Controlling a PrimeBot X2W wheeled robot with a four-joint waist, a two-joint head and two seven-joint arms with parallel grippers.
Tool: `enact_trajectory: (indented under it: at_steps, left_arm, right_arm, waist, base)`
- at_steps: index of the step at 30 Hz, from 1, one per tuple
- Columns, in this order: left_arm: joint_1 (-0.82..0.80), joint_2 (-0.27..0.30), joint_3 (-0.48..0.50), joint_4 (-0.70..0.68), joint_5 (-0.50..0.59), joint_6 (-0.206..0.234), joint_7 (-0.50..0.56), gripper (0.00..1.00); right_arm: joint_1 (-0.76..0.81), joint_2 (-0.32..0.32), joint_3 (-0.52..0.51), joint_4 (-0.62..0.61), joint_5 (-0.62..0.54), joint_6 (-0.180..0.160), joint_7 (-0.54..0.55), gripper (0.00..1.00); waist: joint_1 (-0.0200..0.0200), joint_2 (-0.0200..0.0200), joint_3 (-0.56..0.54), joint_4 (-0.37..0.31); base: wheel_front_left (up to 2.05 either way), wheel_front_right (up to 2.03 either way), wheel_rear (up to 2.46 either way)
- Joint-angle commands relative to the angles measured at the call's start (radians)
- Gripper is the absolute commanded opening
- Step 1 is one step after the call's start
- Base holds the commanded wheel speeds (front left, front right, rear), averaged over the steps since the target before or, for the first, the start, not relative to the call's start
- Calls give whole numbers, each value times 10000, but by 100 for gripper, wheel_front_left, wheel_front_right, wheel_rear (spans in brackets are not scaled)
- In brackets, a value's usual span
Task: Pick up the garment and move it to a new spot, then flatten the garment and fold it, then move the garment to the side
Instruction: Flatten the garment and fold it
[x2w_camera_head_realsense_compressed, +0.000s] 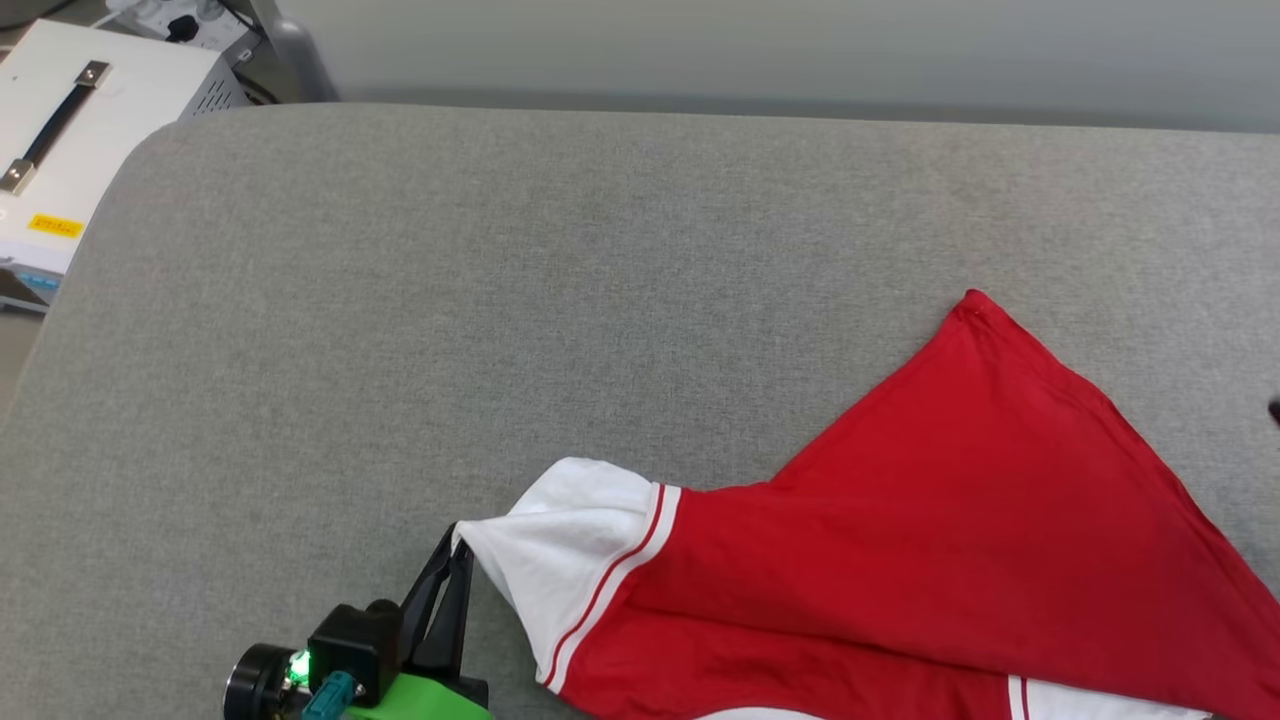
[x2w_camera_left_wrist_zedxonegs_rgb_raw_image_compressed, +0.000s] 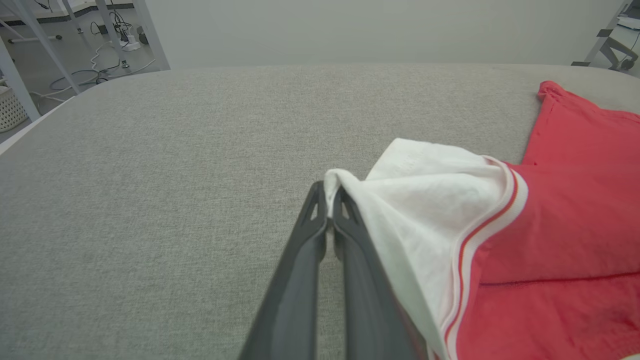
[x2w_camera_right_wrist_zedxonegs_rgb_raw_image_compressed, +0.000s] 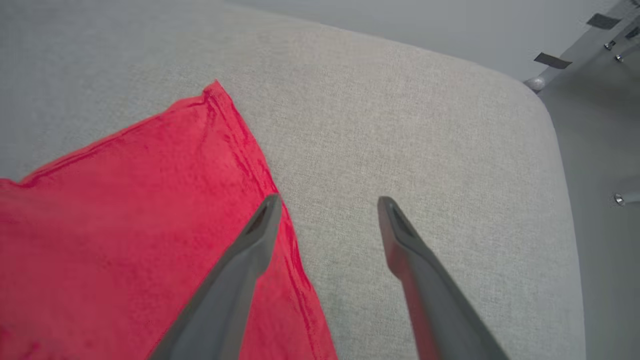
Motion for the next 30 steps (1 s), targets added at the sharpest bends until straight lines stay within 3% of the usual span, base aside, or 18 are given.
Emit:
enact_trajectory:
  at_steps: [1,8,17,23,30]
  left_arm:
    - [-261,-20,-20,-72,80,21,-58,0]
    - [-724,-241,-187,-319,287,10,-58,0]
    - [-1361,-601,-508,-763,608,-15,-58,0]
    - [-1747,-829,-565,-909,737,-110,-59,0]
    - [-1969,-1018,-539,-850,860,-236,-59,0]
  right_arm:
    - [-574,-89,150,-190,-73,-6,186,100]
    - [-3211,-560,2281,-591,58,-6,1975,100]
    - [-6429,-562,5222,1044,300,-6,4392,100]
    - [-7661,-287,6474,2647,154,-6,4303,100]
    - [-7479,-239,8117,3825,526,-6,3916,100]
  waist:
    - [1,0,203,175]
    - [1,0,829,641]
    - [1,0,1894,1308]
    - [1,0,2557,1613]
    - [1,0,2838,1756]
  base:
    - [0,0,0]
    - [0,0,0]
    - [0,0,0]
    - [0,0,0]
    - [0,0,0]
